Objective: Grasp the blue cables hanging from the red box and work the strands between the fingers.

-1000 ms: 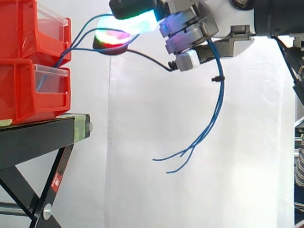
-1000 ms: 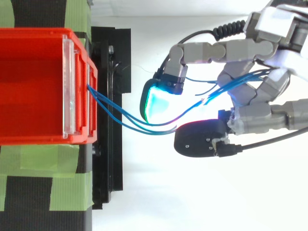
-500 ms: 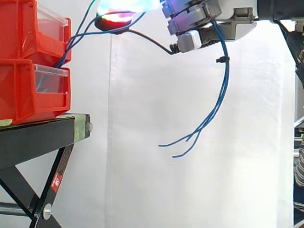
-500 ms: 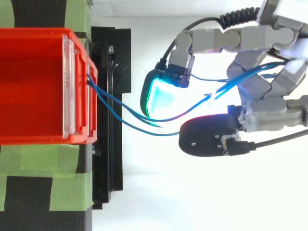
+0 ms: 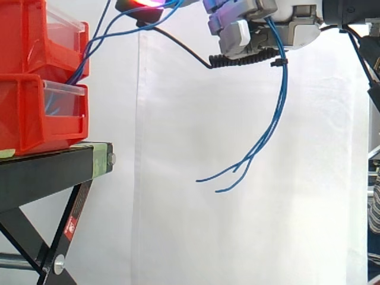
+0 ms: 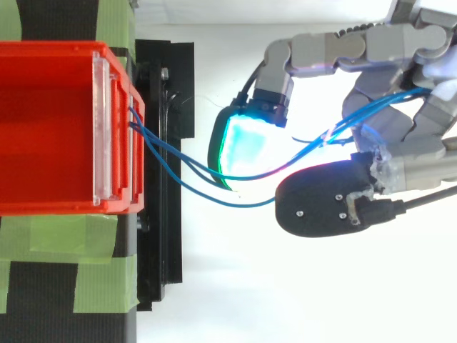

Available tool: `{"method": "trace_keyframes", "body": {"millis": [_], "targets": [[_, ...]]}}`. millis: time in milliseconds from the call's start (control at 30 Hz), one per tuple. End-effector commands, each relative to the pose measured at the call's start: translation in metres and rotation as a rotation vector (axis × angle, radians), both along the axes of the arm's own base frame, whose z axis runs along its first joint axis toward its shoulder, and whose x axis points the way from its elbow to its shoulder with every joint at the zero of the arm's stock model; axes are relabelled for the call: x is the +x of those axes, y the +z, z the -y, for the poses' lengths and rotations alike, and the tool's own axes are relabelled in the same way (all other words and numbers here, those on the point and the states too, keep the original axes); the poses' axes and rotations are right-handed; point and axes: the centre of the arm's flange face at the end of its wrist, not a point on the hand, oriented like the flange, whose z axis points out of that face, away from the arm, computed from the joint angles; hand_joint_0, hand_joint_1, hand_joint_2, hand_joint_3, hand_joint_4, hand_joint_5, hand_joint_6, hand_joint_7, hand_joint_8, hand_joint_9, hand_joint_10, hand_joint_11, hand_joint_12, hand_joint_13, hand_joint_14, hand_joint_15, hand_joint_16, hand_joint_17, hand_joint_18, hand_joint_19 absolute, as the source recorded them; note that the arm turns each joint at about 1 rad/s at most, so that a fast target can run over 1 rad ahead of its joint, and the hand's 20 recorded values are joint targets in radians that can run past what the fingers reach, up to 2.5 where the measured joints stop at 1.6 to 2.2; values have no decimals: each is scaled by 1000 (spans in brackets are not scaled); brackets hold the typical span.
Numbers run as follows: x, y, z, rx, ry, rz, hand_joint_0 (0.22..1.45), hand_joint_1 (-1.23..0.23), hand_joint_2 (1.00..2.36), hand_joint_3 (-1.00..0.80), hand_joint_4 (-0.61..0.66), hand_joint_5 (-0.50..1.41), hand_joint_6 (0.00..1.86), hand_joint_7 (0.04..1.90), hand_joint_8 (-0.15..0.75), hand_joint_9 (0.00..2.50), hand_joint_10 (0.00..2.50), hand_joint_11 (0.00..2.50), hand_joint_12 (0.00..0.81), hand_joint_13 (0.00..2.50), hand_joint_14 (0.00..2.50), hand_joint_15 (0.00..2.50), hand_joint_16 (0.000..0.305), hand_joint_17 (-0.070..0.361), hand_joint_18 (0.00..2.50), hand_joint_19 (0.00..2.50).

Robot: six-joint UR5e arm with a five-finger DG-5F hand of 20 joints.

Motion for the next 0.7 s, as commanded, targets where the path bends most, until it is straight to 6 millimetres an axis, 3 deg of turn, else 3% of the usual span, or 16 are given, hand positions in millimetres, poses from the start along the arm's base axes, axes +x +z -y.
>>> {"method": "trace_keyframes", "body": {"millis": [0,300,500,667], "targets": [[0,0,0,18,-1,5,1218,-737,1013,-17,161,642,17,1330,532,1780,2500,2500,684,1959,2500,1706,243,182,2500,603],[0,-1,-5,21,4,4,1086,-745,1001,86,186,611,12,1368,532,1780,2500,2500,684,1959,2500,1706,243,182,2500,603],[1,-1,-10,-6,7,0,888,-762,1300,-63,244,573,7,1379,532,1780,2500,2500,684,1959,2500,1706,243,182,2500,603],[1,-1,-14,-41,11,-10,777,-758,1415,-194,273,547,6,1361,532,1780,2500,2500,684,1959,2500,1706,243,182,2500,603]]}}
